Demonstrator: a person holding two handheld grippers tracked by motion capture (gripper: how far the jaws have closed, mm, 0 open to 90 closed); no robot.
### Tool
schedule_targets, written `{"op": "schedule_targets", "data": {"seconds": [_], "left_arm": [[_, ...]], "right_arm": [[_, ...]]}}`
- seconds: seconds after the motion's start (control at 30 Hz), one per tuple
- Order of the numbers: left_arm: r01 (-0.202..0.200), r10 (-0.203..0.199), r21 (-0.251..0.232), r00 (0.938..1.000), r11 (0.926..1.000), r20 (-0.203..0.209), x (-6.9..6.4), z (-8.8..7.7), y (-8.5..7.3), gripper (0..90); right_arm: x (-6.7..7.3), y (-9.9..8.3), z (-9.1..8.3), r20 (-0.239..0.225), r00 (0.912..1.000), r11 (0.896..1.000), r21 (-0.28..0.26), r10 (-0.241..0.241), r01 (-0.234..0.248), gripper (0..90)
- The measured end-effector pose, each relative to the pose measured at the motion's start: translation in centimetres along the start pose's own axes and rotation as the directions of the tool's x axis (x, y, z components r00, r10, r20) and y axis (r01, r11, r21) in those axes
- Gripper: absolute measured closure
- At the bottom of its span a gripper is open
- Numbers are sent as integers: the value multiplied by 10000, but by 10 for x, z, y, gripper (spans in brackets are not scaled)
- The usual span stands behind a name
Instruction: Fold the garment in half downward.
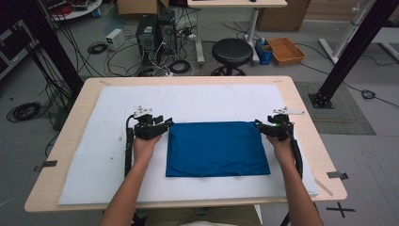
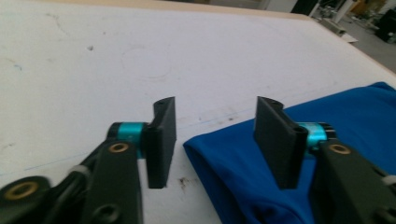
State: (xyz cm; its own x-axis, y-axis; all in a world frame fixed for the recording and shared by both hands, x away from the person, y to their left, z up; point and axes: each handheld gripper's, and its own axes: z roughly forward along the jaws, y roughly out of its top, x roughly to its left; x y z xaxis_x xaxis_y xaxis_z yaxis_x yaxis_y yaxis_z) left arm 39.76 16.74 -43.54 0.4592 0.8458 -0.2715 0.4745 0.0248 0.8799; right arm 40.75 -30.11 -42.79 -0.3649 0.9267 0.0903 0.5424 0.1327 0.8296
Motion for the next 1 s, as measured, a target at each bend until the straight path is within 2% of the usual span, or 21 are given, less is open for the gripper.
{"op": "schedule_targets", "data": {"seconds": [0.07, 0.13, 0.2, 0.23, 0.27, 0.33, 0.37, 0.47, 0.53, 0.6, 0.63, 0.67, 0.7, 0.73, 0.77, 0.83, 0.9, 1.0], "left_arm": [[-165, 173, -242, 9993, 9996, 331, 0, -11, -2, 425], [-362, 393, -531, 9974, 9979, 597, 0, -22, -4, 412], [-562, 632, -842, 9945, 9949, 838, 1, -34, -6, 401], [-593, 685, -950, 9929, 9937, 970, 1, -39, -8, 401], [-842, 951, -1059, 9902, 9908, 1026, 1, -44, -9, 401], [-1592, 1754, -1431, 9784, 9768, 1095, 0, -52, -12, 363], [-1719, 1908, -1486, 9738, 9738, 1236, -1, -55, -13, 358], [-1911, 2124, -1453, 9658, 9708, 1486, -3, -65, -16, 340], [-1892, 2097, -1400, 9662, 9719, 1500, -3, -69, -18, 317], [-1939, 2134, -1391, 9664, 9711, 1431, -2, -71, -21, 296], [-1926, 2122, -1416, 9672, 9710, 1394, 0, -72, -21, 296], [-1864, 2067, -1501, 9692, 9710, 1341, 1, -74, -21, 296], [-1752, 1972, -1618, 9716, 9711, 1311, 2, -75, -21, 294], [-1674, 1902, -1728, 9737, 9706, 1251, 3, -76, -21, 283], [-1678, 1912, -1825, 9743, 9688, 1189, 4, -77, -22, 267], [-1723, 1946, -1843, 9747, 9676, 1102, 4, -78, -22, 249], [-1690, 1922, -1821, 9742, 9687, 1182, 4, -77, -23, 249], [-1790, 1995, -1679, 9732, 9694, 1144, 4, -75, -24, 249]], "right_arm": [[2, -4, -13, -407, 9989, 9996, 118, -235, 240, 353], [6, -11, -27, -688, 9950, 9968, 278, -724, 744, 379], [10, -20, -38, -1397, 9847, 9934, 342, -1037, 1094, 402], [12, -25, -43, -1576, 9798, 9908, 382, -1227, 1302, 415], [14, -31, -47, -1772, 9737, 9876, 379, -1432, 1522, 449], [18, -42, -54, -2169, 9602, 9805, 474, -1762, 1906, 576], [20, -47, -55, -2269, 9541, 9755, 552, -1952, 2128, 620], [27, -56, -56, -2411, 9418, 9569, 1140, -2343, 2673, 730], [31, -61, -55, -2235, 9340, 9357, 1556, -2787, 3165, 769], [30, -61, -57, -2135, 9377, 9382, 1549, -2741, 3095, 763], [29, -61, -58, -2081, 9404, 9392, 1595, -2691, 3041, 708], [28, -61, -60, -2015, 9440, 9432, 1546, -2611, 2939, 583], [26, -62, -61, -1903, 9506, 9520, 1380, -2451, 2731, 476], [24, -62, -63, -1845, 9576, 9634, 1114, -2211, 2439, 411], [22, -61, -66, -1788, 9596, 9698, 718, -2173, 2330, 367], [20, -57, -72, -1484, 9660, 9765, 97, -2117, 2155, 284], [18, -53, -77, -1331, 9698, 9788, -405, -2045, 2008, 248], [14, -51, -81, -1072, 9748, 9795, -701, -1958, 1890, 208]]}}
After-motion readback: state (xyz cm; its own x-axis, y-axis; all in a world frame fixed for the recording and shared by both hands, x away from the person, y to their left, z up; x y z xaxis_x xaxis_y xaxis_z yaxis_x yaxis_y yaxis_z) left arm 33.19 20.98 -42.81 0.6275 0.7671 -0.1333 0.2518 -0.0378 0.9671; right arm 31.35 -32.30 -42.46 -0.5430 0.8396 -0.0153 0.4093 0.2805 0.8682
